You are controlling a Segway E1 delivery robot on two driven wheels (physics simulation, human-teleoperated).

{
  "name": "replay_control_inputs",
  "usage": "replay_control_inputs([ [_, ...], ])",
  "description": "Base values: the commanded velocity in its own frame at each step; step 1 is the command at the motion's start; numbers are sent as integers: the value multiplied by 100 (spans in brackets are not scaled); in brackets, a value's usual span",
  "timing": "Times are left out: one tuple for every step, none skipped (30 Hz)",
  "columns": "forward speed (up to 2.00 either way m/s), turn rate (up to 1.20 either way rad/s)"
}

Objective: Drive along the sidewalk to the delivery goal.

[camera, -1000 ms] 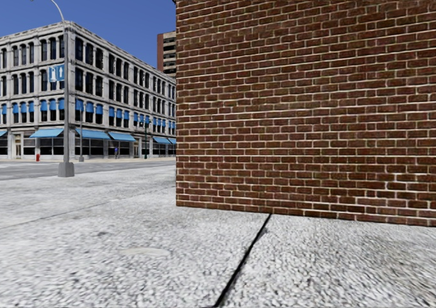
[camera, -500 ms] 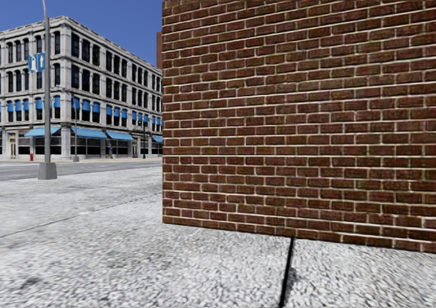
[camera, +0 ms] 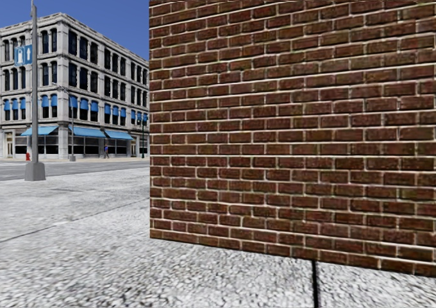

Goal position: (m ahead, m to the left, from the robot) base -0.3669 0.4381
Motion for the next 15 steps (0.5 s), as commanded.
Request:
replay_control_inputs([
  [0, 0],
  [0, 0],
  [0, 0],
  [0, 0],
  [0, 0],
  [0, 0],
  [0, 0],
  [0, 0],
  [0, 0],
  [0, 0],
  [0, 0],
  [0, 0],
  [0, 0],
  [0, 0],
  [0, 0],
])
